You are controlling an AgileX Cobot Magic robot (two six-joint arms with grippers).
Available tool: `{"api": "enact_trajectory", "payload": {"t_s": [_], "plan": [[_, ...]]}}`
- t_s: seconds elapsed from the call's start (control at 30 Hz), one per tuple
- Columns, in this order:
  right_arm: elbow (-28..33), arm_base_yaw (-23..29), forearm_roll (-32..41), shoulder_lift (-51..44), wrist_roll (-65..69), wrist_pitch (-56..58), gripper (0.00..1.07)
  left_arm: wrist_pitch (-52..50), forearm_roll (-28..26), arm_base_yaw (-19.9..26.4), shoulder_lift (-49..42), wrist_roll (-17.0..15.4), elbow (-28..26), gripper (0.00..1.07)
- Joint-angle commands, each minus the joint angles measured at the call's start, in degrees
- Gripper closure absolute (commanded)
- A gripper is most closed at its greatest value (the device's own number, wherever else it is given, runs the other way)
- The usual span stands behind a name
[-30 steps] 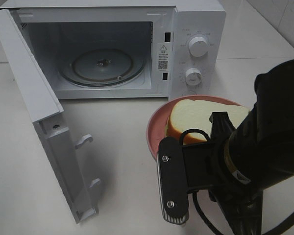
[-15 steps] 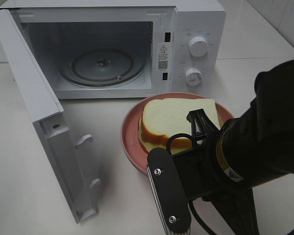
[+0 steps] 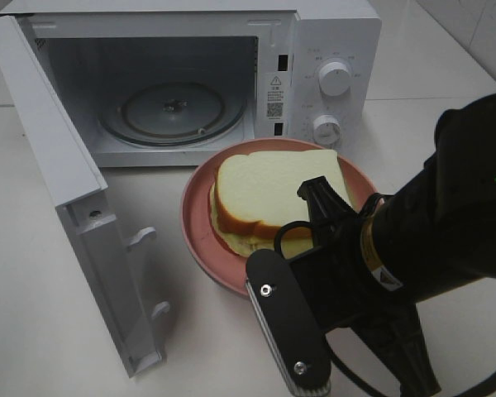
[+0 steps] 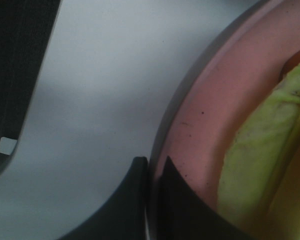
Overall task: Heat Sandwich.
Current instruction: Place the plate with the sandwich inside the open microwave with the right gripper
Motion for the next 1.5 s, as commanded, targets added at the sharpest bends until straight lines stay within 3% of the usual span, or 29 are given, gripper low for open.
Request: {"api": "enact_trajectory", "payload": {"t_s": [0.03,0.17,0.6,1.0,1.5], "plan": [[0.06,-2.86,-0.63,-0.29,-6.59,-0.8,1.07,-0.34,-0.17,0.06,-1.03,-0.17,0.17,0.48],[0.06,-5.61,0.46,-0.29,-12.72,-2.06,1.07,-0.34,-0.17,0.06,-1.03,-0.17,0.17,0.48],[0.06,-12.49,13.75,-0.29,-39.36,-5.21,1.07,-0.34,-0.17,0.06,-1.03,-0.17,0.17,0.48],[-0.57,-14.44,14.55,-0.29,-42.17,-5.33,1.07,-0.34,-0.17,0.06,-1.03,-0.17,0.17,0.48],[-6.93,-13.75,16.27,4.98,-42.34,-4.13,1.07,-0.34,-0.17,0.06,-1.03,-0.17,0.17,0.48]]}}
